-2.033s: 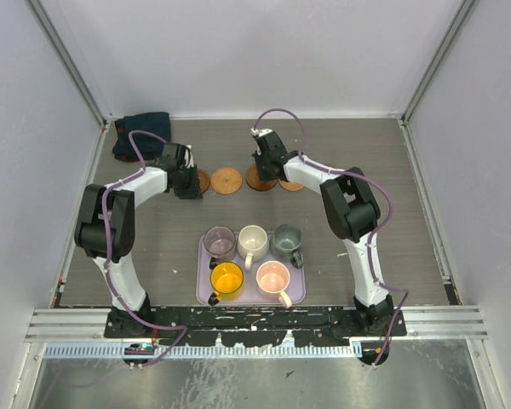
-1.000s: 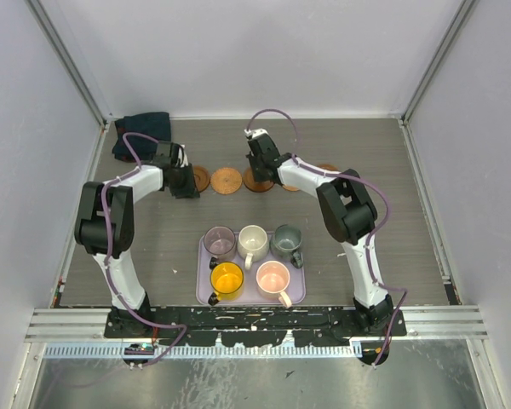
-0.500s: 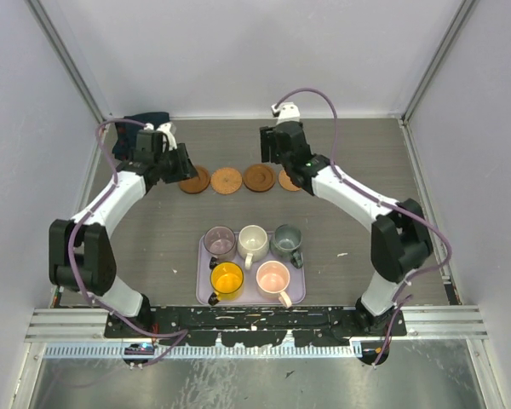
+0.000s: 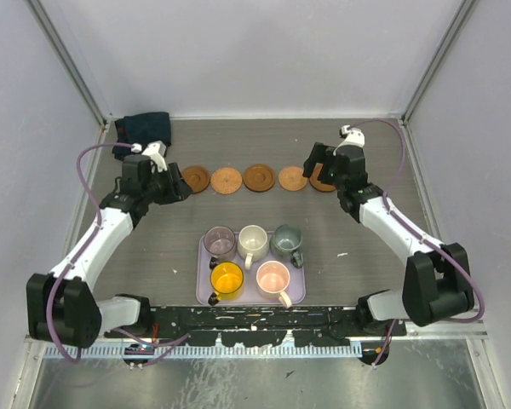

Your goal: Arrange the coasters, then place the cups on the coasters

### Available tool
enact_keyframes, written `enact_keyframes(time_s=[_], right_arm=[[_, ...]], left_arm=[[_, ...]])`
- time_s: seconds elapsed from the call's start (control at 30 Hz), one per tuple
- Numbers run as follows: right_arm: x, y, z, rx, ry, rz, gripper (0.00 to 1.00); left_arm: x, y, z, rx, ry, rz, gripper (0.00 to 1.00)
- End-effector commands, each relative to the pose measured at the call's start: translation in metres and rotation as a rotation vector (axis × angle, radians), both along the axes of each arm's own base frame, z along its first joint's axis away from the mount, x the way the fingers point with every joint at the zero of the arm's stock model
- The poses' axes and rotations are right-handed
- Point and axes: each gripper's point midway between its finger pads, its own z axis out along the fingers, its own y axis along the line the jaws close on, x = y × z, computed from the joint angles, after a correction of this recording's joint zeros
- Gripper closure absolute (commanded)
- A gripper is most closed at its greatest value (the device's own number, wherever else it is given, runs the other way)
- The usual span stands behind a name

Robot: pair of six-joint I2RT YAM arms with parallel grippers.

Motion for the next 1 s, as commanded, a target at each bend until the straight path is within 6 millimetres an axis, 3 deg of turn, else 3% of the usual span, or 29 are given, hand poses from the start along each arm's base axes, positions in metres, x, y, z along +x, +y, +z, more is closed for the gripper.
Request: enact_keyframes(time_s=[0.0,0.17,0.37,0.7,0.97], right_arm=[[-0.019,0.018,0.021,0.031,-0.037,0.096,0.0],[-0.051,0.009,0.001,-0.052,0.021,0.087,0.02],[-0.09,0.004,0.001,-0.145,0.041,0.079,0.06],[-0.158,0.037,-0.018,-0.169,0.16,0.172,0.11],[-0.196,0.049,-0.042,-0.197,0.271,0.251,0.14]], left_arm=[[-0.007,-0.004,0.026,-0.037,-0.12,-0.007,0.47],[-0.034,-0.012,0.014,-0.047,-0.11,-0.032,0.47],[-0.076,-0.02,0.01,-0.061,-0.126,-0.082,0.45],[-0.134,-0.043,-0.007,-0.152,-0.051,-0.143,0.43],[-0.155,-0.053,-0.014,-0.114,-0.006,-0.216,0.42]])
